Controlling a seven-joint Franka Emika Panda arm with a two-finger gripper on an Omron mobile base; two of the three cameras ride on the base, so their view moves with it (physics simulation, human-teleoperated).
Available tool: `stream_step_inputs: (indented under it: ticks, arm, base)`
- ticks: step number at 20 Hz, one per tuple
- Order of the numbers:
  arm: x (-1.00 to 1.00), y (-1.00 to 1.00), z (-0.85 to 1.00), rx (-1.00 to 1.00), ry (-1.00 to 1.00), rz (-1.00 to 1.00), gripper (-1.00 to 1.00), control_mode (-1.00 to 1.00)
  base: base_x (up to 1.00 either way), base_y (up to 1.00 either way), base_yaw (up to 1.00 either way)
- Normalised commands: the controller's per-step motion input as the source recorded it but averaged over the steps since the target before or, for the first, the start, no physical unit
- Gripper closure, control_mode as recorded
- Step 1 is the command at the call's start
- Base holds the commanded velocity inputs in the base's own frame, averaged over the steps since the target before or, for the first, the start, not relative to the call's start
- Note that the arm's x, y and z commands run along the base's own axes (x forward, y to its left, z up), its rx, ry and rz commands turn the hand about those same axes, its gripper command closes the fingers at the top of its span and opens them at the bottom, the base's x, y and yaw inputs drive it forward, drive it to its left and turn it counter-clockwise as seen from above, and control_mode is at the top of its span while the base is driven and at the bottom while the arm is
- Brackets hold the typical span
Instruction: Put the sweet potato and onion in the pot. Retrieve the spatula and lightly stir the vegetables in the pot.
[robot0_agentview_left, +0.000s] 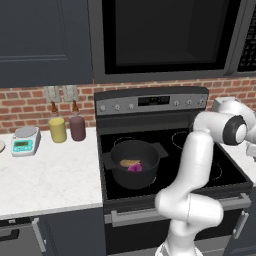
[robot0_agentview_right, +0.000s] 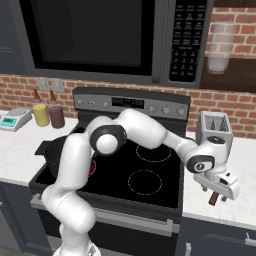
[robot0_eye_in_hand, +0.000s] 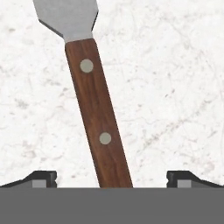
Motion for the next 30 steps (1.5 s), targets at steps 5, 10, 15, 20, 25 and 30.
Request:
stream_step_inputs:
  ticks: [5, 10, 15, 20, 25, 30]
  arm:
    - [0.00, 0.05, -0.16, 0.01, 0.00, 0.00, -1.00, -1.00]
    - [0.00, 0.04, 0.00, 0.00, 0.00, 0.00, -1.00, -1.00]
    - [0.00, 0.00, -0.07, 0.00, 0.00, 0.00, -1.00, -1.00]
    - [-0.16, 0.07, -0.12, 0.00, -0.01, 0.00, -1.00, -1.00]
    - [-0.09, 0.03, -0.05, 0.00, -0.01, 0.00, -1.00, -1.00]
    - [0.01, 0.03, -0.05, 0.01, 0.00, 0.01, -1.00, -1.00]
  base:
    - [0.00, 0.00, 0.00]
    - [0.00, 0.00, 0.00]
    - [0.00, 0.00, 0.00]
    - [0.00, 0.00, 0.00]
    - [0.00, 0.00, 0.00]
    - [0.00, 0.00, 0.00]
